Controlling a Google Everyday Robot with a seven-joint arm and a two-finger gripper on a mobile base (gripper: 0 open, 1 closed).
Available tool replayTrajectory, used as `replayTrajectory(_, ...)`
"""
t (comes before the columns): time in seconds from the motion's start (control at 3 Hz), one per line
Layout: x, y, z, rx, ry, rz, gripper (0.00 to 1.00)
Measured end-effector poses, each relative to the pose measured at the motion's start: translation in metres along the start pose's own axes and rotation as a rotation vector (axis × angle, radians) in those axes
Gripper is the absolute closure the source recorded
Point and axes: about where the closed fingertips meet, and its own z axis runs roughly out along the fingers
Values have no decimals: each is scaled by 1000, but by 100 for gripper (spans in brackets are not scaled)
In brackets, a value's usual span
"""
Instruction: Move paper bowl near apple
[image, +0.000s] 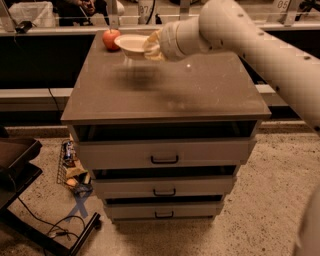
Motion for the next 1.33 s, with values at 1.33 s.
replayTrajectory(1.33, 80, -72, 67, -58, 47, -130, 100)
